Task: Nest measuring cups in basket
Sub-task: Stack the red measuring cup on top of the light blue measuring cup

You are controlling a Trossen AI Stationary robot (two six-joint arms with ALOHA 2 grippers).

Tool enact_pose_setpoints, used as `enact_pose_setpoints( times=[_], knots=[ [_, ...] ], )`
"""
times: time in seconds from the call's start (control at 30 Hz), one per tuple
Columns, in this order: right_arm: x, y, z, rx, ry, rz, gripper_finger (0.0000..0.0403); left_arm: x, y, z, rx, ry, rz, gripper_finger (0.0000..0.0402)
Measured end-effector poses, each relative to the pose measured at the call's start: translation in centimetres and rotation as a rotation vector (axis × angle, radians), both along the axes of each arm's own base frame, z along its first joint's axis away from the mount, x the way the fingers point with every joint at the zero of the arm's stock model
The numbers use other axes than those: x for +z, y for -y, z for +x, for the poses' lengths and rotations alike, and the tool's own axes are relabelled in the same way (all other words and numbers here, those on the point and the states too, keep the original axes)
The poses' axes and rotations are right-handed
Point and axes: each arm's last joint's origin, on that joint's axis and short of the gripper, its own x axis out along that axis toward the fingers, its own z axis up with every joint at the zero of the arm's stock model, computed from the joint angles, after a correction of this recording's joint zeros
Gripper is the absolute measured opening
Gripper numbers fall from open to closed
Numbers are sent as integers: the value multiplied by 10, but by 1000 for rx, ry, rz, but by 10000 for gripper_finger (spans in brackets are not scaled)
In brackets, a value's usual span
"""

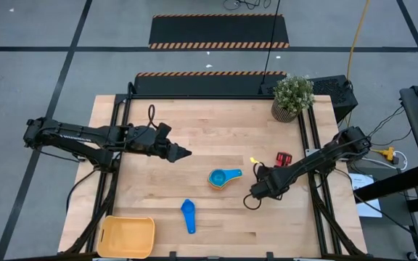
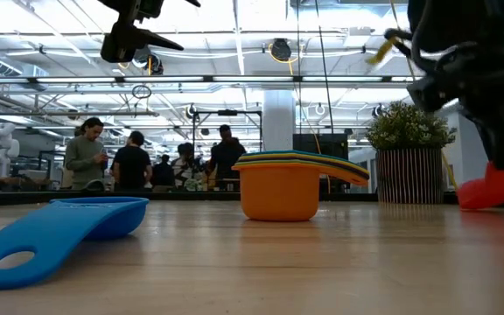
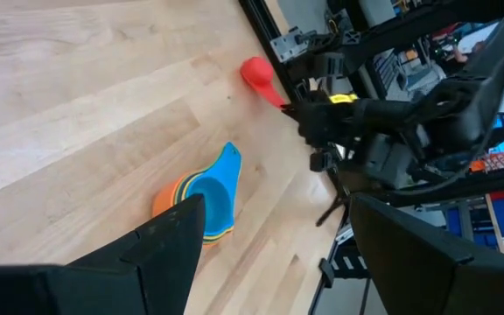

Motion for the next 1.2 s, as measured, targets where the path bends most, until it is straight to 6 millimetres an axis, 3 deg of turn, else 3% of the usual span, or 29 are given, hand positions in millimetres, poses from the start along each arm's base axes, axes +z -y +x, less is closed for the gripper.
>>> enact_pose_setpoints(
  times=[0.2, 0.4, 0.9, 1.2],
  knots=[
    [33, -9, 12, 61, 94, -37, 0, 0, -1, 0, 17, 1, 14, 285],
    [68, -11, 15, 16, 253, 22, 0, 2, -2, 1, 60, 16, 50, 285],
    [134, 21, -43, -162, 515, 147, 0, 2, -5, 0, 138, 13, 134, 285],
    [159, 42, -70, -224, 700, 250, 0, 2, -7, 0, 194, 11, 166, 285]
  ],
)
